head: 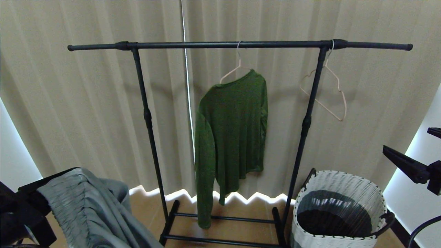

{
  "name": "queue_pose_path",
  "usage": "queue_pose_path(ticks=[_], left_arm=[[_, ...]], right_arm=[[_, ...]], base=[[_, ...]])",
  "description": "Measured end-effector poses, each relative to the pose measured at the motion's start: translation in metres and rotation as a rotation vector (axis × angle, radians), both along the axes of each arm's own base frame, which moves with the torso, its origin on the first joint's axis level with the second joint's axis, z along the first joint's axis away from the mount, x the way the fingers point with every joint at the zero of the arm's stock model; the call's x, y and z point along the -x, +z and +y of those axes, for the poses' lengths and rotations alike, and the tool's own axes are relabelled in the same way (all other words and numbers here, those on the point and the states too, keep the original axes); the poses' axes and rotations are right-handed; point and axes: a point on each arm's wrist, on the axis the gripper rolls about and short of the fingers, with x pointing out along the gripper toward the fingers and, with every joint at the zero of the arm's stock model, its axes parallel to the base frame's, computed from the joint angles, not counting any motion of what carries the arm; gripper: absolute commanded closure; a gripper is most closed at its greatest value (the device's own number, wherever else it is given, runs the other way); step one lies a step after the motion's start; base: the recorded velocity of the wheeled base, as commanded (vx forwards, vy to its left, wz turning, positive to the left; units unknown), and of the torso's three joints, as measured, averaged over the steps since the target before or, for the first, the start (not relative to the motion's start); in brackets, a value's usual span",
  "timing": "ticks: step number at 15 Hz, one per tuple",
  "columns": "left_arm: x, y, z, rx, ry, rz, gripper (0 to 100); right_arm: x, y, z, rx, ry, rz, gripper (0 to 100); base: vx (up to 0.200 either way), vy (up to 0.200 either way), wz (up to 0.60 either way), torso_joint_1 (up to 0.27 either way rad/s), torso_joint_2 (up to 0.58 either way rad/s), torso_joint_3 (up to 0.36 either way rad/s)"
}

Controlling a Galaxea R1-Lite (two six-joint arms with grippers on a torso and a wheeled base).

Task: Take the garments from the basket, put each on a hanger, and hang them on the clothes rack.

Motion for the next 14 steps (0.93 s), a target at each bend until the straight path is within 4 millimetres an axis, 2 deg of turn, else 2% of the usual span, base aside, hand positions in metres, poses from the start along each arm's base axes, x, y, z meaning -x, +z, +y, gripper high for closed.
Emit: queue_pose_path(ticks=[3,11,14], left_arm=[[0.001,-0.002,0.000,-0.002,0.002,0.006,100],[0.002,-0.006,0.001,-0.030,-0.002,0.010,100],[0.003,-0.008,0.001,-0.030,-0.003,0.014,100]], right_arm=[[-0.002,-0.001,0.000,0.001,-0.002,0.011,0],[-0.004,-0.001,-0.005,0.003,-0.037,0.025,0],[-0.005,-0.003,-0.011,0.005,-0.086,0.139,0]], base=[[0.000,0.000,0.00,0.325,-0.46,-0.266],[0.000,0.000,0.00,0.244,-0.50,-0.265],[0.000,0.000,0.00,0.255,-0.53,-0.281]])
